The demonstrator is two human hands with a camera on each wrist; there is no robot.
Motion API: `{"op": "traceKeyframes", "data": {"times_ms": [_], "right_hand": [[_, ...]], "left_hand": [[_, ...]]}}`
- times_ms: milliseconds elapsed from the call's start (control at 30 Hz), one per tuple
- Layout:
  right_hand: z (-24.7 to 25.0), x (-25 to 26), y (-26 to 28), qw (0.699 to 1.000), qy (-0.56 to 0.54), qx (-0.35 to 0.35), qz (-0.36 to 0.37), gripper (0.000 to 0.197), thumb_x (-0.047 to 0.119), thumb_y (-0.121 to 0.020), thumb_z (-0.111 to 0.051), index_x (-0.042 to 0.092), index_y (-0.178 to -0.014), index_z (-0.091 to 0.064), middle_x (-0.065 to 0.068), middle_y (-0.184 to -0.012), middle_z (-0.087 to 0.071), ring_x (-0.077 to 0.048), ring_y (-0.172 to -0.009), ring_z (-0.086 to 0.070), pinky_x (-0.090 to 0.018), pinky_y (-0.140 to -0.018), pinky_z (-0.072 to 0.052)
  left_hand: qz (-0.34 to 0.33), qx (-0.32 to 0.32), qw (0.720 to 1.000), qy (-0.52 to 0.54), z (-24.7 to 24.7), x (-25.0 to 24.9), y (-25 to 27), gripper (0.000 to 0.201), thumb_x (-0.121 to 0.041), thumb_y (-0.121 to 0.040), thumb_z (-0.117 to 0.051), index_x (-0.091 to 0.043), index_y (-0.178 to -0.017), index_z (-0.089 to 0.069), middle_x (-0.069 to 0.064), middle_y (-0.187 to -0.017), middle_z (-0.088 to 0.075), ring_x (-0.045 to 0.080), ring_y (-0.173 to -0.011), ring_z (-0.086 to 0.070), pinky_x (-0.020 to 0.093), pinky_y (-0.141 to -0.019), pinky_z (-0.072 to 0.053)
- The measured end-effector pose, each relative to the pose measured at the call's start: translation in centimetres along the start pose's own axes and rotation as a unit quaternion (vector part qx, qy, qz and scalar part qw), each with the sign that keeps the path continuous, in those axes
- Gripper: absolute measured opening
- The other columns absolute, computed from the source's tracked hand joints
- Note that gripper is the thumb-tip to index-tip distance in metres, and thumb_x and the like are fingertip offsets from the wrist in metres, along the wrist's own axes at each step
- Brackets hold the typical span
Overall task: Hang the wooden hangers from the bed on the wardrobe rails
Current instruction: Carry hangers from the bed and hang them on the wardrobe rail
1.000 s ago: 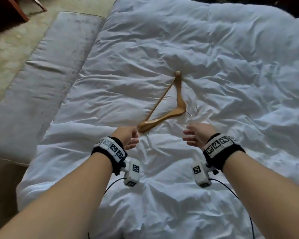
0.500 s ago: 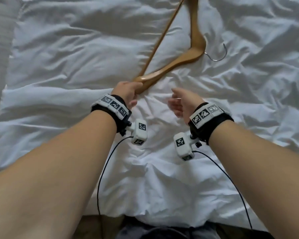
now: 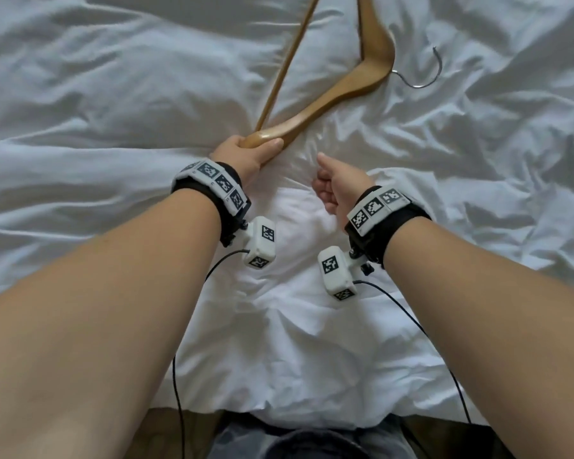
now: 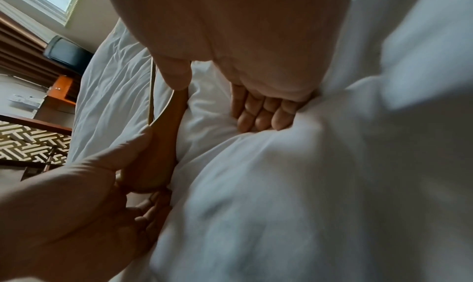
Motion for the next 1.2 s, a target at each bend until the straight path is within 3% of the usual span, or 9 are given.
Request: {"op": "traceKeyframes", "data": {"times_ms": [100, 200, 300, 367, 533, 867, 1000, 1100, 1200], "right_hand": [[0.2, -0.1, 1.2, 0.997, 0.078, -0.012, 0.023, 0.041, 0.062, -0.075, -0.06, 0.025, -0.062, -0.046, 0.004, -0.059, -0.043, -0.012, -0.046, -0.034, -0.029, -0.043, -0.026], [1.2, -1.4, 1.0, 0.994, 0.101, -0.006, 0.029, 0.044, 0.072, -0.053, -0.055, 0.028, -0.055, -0.057, 0.008, -0.065, -0.044, -0.009, -0.056, -0.04, -0.026, -0.056, -0.035], [0.9, -2.4, 3.6, 0.995, 0.101, 0.025, 0.01, 0.026, 0.059, -0.072, -0.043, 0.041, -0.069, -0.061, 0.012, -0.075, -0.046, -0.008, -0.066, -0.039, -0.033, -0.078, -0.038], [0.9, -2.0, 7.4, 0.992, 0.126, 0.007, 0.022, 0.027, 0.054, -0.081, -0.054, 0.028, -0.084, -0.06, 0.003, -0.079, -0.056, -0.012, -0.064, -0.046, -0.033, -0.071, -0.04], [-1.0, -5.6, 13.0, 0.996, 0.06, 0.062, -0.035, 0.048, 0.052, -0.088, -0.062, 0.008, -0.106, -0.061, -0.011, -0.097, -0.063, -0.026, -0.089, -0.063, -0.039, -0.081, -0.057], [-8.2, -16.8, 22.2, 0.979, 0.06, 0.155, -0.117, 0.04, 0.045, -0.096, -0.052, 0.004, -0.1, -0.056, -0.015, -0.089, -0.061, -0.031, -0.08, -0.065, -0.038, -0.07, -0.058], [-12.2, -21.2, 26.4, 0.965, 0.073, 0.209, -0.141, 0.035, 0.038, -0.101, -0.048, 0.005, -0.096, -0.057, -0.017, -0.099, -0.061, -0.032, -0.097, -0.062, -0.04, -0.085, -0.053], [-14.8, -24.2, 29.3, 0.957, 0.085, 0.244, -0.129, 0.026, 0.031, -0.101, -0.05, 0.005, -0.099, -0.056, -0.018, -0.105, -0.063, -0.032, -0.106, -0.063, -0.041, -0.098, -0.049], [-17.1, -28.0, 32.1, 0.95, 0.096, 0.269, -0.126, 0.02, 0.026, -0.098, -0.055, 0.006, -0.099, -0.057, -0.013, -0.089, -0.064, -0.027, -0.079, -0.07, -0.045, -0.089, -0.054]], "left_hand": [[0.008, 0.054, 0.998, 0.002, -0.5, 0.9, 2.0, 0.094, -0.079, -0.039, -0.08, -0.025, -0.115, -0.066, -0.003, -0.106, -0.073, 0.018, -0.098, -0.069, 0.04, -0.095, -0.055], [0.004, 0.069, 0.997, -0.028, 0.4, 1.7, 5.4, 0.068, -0.068, -0.048, -0.086, -0.023, -0.094, -0.065, 0.001, -0.094, -0.071, 0.018, -0.089, -0.067, 0.036, -0.082, -0.056], [-0.007, 0.069, 0.997, -0.039, 1.3, 3.3, 8.8, 0.043, -0.044, -0.07, -0.086, -0.017, -0.089, -0.059, 0.005, -0.093, -0.069, 0.022, -0.087, -0.067, 0.036, -0.078, -0.056], [0.011, 0.108, 0.994, 0.011, 0.9, 4.9, 12.0, 0.034, -0.026, -0.076, -0.084, -0.008, -0.096, -0.063, 0.013, -0.093, -0.071, 0.026, -0.084, -0.07, 0.042, -0.084, -0.06], [0.008, 0.15, 0.989, 0.012, 1.7, 7.9, 19.8, 0.028, -0.013, -0.081, -0.075, -0.009, -0.107, -0.063, 0.008, -0.074, -0.057, 0.019, -0.061, -0.056, 0.027, -0.054, -0.045], [0.096, 0.064, 0.993, -0.012, 7.8, 19.9, 34.9, 0.05, -0.033, -0.063, -0.073, -0.012, -0.108, -0.07, 0.007, -0.071, -0.065, 0.02, -0.064, -0.062, 0.029, -0.056, -0.049], [0.114, -0.009, 0.993, 0.02, 10.1, 26.0, 41.6, 0.021, -0.02, -0.076, -0.073, -0.013, -0.09, -0.061, 0.007, -0.071, -0.066, 0.019, -0.06, -0.06, 0.027, -0.054, -0.046], [0.14, -0.026, 0.975, 0.17, 9.1, 31.3, 46.7, 0.016, -0.007, -0.084, -0.067, -0.011, -0.09, -0.053, 0.01, -0.069, -0.061, 0.012, -0.053, -0.059, 0.023, -0.049, -0.044], [0.174, -0.051, 0.93, 0.32, 6.4, 37.7, 52.7, 0.018, -0.005, -0.084, -0.067, -0.008, -0.095, -0.052, 0.013, -0.069, -0.061, 0.016, -0.056, -0.058, 0.023, -0.05, -0.044]]}}
Point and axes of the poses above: each hand's wrist, its own y-axis away from the middle knuckle, its own z-axis out of the back of the hand, x = y × z, the point moved 10 cm from there along -y, towards the middle knuckle
